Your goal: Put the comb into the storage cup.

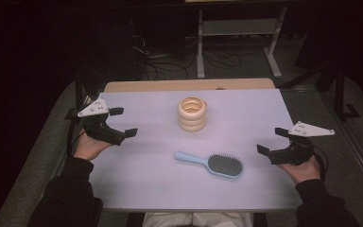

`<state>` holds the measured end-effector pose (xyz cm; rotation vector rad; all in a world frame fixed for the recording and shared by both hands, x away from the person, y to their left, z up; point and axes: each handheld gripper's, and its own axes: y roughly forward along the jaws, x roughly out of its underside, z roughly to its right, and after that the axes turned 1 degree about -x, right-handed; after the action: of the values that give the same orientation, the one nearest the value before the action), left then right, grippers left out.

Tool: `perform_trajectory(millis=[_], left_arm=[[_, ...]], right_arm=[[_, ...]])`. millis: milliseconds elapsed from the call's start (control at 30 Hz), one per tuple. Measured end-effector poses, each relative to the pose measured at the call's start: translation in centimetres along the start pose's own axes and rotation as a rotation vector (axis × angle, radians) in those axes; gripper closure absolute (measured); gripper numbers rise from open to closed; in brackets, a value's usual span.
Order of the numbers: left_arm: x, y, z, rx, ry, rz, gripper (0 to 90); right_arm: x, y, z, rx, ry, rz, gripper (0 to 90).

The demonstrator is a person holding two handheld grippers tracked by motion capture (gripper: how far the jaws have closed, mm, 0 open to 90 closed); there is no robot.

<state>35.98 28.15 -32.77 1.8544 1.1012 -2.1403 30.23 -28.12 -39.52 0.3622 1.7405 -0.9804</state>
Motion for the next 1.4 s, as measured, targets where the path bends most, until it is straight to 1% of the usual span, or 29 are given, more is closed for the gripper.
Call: perform_trajectory(millis=[33, 67, 267, 467, 533, 600, 967, 1300, 1400], left_arm=[[-0.2, 0.2, 0.1, 0.008, -0.003, 0.005, 0.0], [-0.3, 0.4, 0.2, 0.013, 0.004, 0.002, 0.0], [-1.1, 1.9, 0.8, 0.042, 0.031, -0.024, 0.0], [-1.7, 3.1, 1.2, 0.058, 0.054, -0.056, 0.0], [-1.8, 3.3, 1.3, 0.065, 0.055, -0.06, 0.0], [-2.0, 3.5, 1.5, 0.07, 0.066, -0.068, 0.0], [-2.0, 4.7, 1.9, 0.095, 0.071, -0.083, 0.0], [-2.4, 6.5, 2.8, 0.128, 0.098, -0.105, 0.0], [-2.3, 7.3, 3.2, 0.141, 0.11, -0.126, 0.0]], right_arm=[[0.0, 0.0, 0.0, 0.0, 0.001, 0.0, 0.0], [0.0, 0.0, 0.0, 0.0, 0.002, -0.002, 0.0], [0.0, 0.0, 0.0, -0.001, 0.001, 0.001, 0.0], [0.0, 0.0, 0.0, -0.006, -0.001, -0.001, 0.0], [0.0, 0.0, 0.0, -0.006, -0.002, -0.001, 0.0], [0.0, 0.0, 0.0, -0.008, -0.001, -0.001, 0.0], [0.0, 0.1, -0.1, -0.011, -0.002, -0.006, 0.0], [0.0, 0.1, -0.1, -0.013, -0.003, -0.008, 0.0], [0.0, 0.1, -0.2, -0.015, -0.005, -0.007, 0.0]])
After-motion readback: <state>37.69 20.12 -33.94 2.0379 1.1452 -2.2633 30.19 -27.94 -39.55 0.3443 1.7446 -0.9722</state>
